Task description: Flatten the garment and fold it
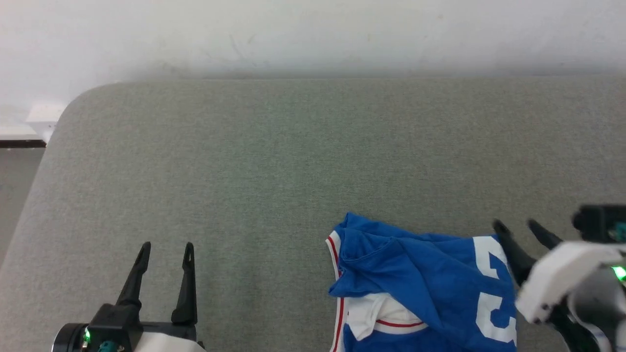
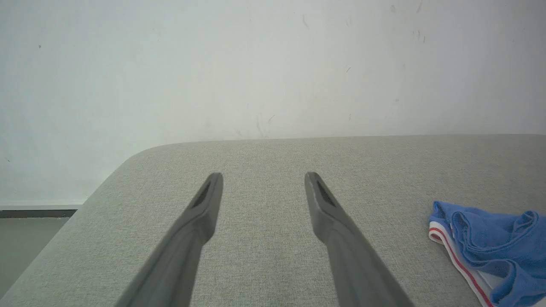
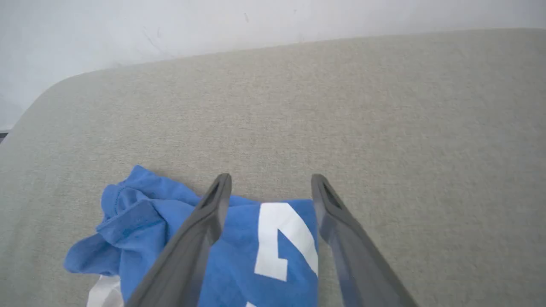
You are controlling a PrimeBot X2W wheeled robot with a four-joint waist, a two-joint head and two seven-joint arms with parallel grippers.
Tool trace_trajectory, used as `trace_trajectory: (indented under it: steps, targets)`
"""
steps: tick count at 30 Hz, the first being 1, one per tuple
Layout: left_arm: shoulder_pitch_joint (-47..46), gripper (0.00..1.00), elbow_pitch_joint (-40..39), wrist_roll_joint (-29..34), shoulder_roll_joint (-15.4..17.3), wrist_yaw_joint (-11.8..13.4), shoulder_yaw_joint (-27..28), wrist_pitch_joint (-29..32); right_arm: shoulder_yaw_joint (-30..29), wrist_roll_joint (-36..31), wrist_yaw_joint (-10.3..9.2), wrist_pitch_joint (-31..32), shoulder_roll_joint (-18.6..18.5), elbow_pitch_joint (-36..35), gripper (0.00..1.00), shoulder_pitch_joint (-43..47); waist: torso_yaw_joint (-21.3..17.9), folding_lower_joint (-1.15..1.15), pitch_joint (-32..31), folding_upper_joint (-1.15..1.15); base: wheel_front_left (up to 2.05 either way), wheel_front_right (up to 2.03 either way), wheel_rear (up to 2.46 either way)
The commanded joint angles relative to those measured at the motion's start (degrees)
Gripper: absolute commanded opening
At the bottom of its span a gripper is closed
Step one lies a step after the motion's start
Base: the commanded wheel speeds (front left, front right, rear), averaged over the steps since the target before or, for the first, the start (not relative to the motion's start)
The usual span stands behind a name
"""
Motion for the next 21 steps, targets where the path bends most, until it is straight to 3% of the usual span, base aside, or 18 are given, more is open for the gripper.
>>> trace_trajectory:
  steps: [1, 4, 8, 21]
  targets:
    - [0.8, 1.00, -0.4, 0.6, 0.5, 0.0, 0.2, -0.3, -2.5, -0.5, -0.04, -0.5, 0.2, -1.7, 1.00, 3.5, -1.1, 0.00, 0.5, 0.00, 0.00, 0.00, 0.00]
    - [0.8, 1.00, -0.7, 0.6, 0.8, -0.1, 0.3, -0.3, -5.3, -0.1, -0.04, -0.8, 0.5, -2.9, 1.00, 7.8, -1.7, 0.00, 1.1, 0.00, 0.00, 0.00, 0.00]
    - [0.5, 1.00, -0.8, 0.6, 1.2, -0.3, 0.2, -0.2, -4.8, 1.0, -0.04, -1.8, 0.6, -1.0, 1.00, 10.3, -2.1, 0.00, 1.9, 0.00, 0.00, 0.00, 0.00]
    - [-0.7, 1.00, -1.5, 0.9, 2.8, -0.6, -0.2, 1.0, -2.3, 6.6, -0.04, -4.8, 0.6, 14.9, 1.00, 5.8, -1.0, 0.00, 2.3, 0.00, 0.00, 0.00, 0.00]
